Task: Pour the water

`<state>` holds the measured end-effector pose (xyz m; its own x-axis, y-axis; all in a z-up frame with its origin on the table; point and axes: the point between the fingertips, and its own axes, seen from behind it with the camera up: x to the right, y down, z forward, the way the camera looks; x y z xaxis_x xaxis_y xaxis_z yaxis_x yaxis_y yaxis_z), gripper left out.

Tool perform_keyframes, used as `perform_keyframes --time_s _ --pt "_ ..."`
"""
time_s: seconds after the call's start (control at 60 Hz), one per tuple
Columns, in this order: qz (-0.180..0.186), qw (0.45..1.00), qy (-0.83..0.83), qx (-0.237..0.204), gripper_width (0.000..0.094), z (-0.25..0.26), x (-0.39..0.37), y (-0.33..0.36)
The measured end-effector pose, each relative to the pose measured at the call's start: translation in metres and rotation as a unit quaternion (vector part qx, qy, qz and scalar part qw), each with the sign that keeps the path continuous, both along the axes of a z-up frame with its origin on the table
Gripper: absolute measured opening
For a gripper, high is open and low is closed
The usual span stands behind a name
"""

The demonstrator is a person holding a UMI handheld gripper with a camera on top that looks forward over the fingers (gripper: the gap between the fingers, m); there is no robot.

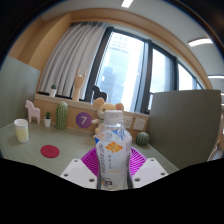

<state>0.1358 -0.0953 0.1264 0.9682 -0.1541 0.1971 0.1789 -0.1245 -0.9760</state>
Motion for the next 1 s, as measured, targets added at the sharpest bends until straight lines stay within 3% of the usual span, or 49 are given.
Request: perform_keyframes --time_s 0.2,0.45,1.0 --pt "0.052 0.973 -0.225 -0.010 0.0341 0.030 -0.085 0.042" --pt "0.110 0.868 -0.484 0.022 0.0343 0.054 -0.212 0.087" --pt "0.135 0.494 -0.853 0.103 0.0347 0.045 -0.348 0.125"
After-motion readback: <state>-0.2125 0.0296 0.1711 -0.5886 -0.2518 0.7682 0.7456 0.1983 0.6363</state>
